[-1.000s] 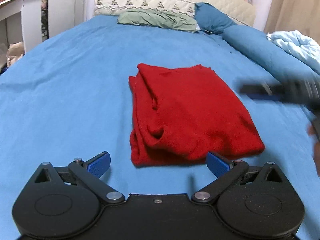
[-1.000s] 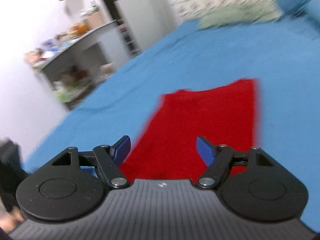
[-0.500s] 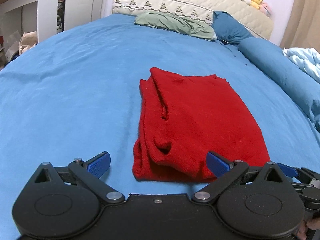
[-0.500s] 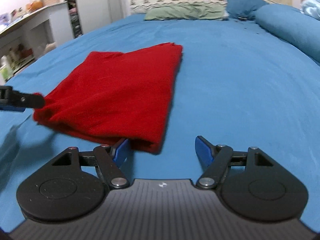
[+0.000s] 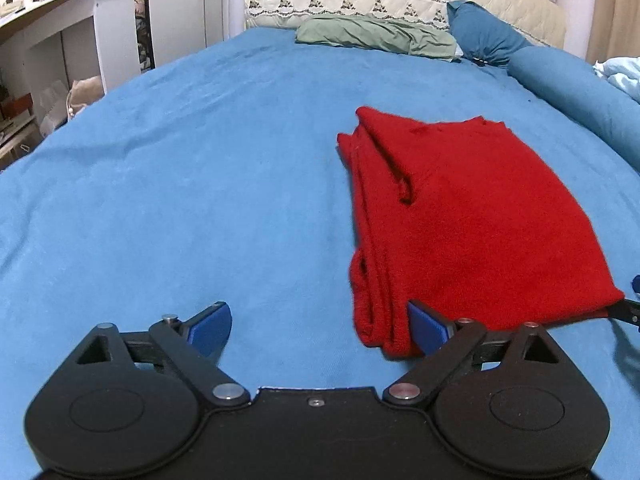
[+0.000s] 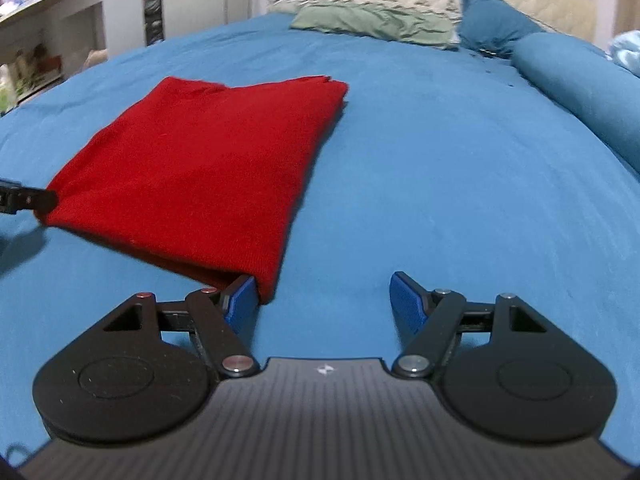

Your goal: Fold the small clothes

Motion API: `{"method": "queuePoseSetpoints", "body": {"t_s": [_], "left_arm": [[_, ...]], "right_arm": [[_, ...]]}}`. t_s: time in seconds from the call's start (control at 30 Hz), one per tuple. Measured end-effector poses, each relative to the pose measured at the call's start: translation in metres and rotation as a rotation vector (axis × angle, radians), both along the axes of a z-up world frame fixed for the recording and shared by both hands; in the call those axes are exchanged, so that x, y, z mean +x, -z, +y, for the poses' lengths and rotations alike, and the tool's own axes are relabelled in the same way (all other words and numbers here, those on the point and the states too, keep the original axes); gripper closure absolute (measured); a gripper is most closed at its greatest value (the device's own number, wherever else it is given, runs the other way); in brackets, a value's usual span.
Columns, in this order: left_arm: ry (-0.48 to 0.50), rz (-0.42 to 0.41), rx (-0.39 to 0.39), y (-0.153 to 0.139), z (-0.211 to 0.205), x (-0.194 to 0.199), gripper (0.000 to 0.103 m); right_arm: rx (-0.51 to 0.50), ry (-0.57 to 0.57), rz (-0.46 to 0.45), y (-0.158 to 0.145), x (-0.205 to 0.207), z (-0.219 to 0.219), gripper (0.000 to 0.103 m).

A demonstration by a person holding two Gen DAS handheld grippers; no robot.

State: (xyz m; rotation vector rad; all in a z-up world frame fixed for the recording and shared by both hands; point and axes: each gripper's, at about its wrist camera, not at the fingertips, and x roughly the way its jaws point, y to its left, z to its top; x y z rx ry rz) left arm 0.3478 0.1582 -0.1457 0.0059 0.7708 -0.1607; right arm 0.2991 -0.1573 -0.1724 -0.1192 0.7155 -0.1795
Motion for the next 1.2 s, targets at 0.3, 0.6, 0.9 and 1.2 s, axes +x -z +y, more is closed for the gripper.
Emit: {"method": "queuePoseSetpoints", "body": {"t_s": [0.3,0.6,0.9,1.2], "left_arm": [[0.109,-0.046,-0.095,-0.065,-0.008,0.039,0.0],[0.14,0.186,-0.255,-0.017,-0.011,0.128,0.002],[0.165,0.202,-0.295,-0.003,-0.022,0.14,0.044],[0.216,0.1,-0.217,-0.055,-0.049,0.102,0.076]], "right_arm": [[0.326,-0.109,-0.051,-0.086,0.001,-0.036,0.0],[0.564,0.025,0.066,-0.08,0.095,-0.076,0.0],[0.661,0.047,0.127,-0.019,0.125,-0.072,0.035],[0.598,-0.065,0.08,-0.064,0.112,-0.053,0.068]]}}
